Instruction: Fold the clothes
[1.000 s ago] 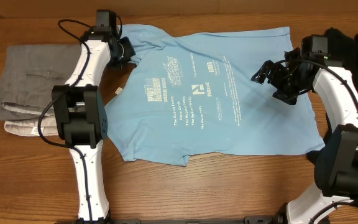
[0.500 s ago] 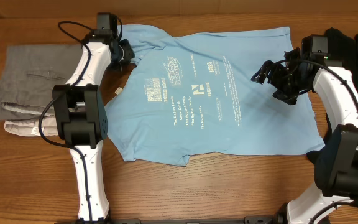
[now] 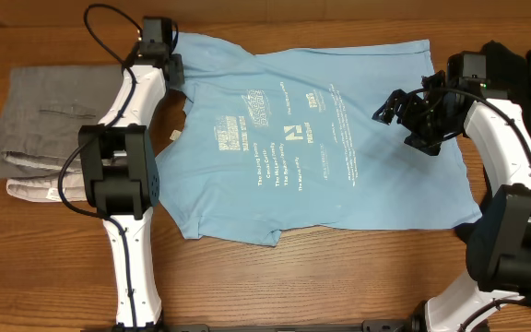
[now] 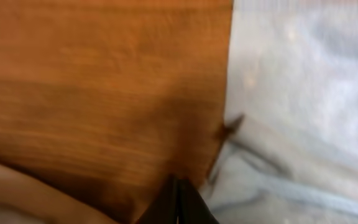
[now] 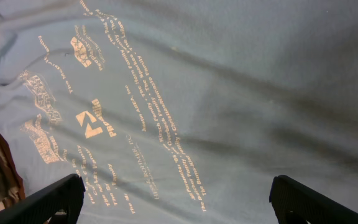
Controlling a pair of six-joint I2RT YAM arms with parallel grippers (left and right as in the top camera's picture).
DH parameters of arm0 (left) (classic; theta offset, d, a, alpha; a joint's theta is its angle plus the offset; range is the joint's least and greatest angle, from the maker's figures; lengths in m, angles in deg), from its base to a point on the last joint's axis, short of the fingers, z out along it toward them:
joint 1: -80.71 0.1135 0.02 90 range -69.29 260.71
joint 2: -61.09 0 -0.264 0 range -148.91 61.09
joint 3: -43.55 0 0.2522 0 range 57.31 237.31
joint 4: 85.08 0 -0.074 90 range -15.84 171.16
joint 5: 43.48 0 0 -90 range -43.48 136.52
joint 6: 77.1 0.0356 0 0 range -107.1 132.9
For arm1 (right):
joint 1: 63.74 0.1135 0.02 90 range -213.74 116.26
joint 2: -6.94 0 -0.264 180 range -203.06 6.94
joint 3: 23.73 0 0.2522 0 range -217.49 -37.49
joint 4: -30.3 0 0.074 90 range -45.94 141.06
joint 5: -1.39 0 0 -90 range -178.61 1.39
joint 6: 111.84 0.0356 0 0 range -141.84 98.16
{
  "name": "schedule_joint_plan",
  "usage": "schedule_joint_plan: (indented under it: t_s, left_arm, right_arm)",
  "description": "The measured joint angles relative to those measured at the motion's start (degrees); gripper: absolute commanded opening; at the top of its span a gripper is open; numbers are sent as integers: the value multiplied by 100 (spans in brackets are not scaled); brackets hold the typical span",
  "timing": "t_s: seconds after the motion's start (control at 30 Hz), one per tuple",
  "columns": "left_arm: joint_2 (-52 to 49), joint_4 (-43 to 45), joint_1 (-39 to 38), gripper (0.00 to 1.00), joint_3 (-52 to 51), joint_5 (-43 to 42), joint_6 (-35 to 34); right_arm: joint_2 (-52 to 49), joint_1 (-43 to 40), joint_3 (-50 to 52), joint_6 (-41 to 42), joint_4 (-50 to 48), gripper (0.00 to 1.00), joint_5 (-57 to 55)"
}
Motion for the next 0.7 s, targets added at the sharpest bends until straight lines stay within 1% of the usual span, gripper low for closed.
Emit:
schedule_joint_plan:
  t_s: [0.1,0.2,0.23,0.27,0.3,0.37,0.4,0.5,0.57,0.7]
  left_arm:
    - [-20,85,-7,4,129,96,157]
    - [-120,-210,-76,4,669,160,219]
    - [-146,-393,-122,11,920,177,234]
    - [-155,-623,-190,18,1226,195,240]
    - [-155,-839,-245,18,1449,197,238]
    - [-149,-1602,-413,13,2127,219,136]
    - [-122,-2135,-522,11,2514,219,33]
    - [153,-3401,-855,9,3272,214,-374]
    - [503,-3960,-1075,9,3567,214,-614]
    - [1362,-4653,-1449,10,3748,210,-876]
  right_arm:
    - [0,0,0,-2,0,100,2]
    - [0,0,0,2,0,100,0]
    - [0,0,0,2,0,100,0]
    - [0,0,0,2,0,100,0]
    - [0,0,0,2,-4,100,2]
    - [0,0,0,0,0,100,2]
    - [0,0,0,2,0,100,2]
    - [0,0,0,2,0,100,0]
    - [0,0,0,-2,0,100,2]
    - [0,2,0,0,-2,100,2]
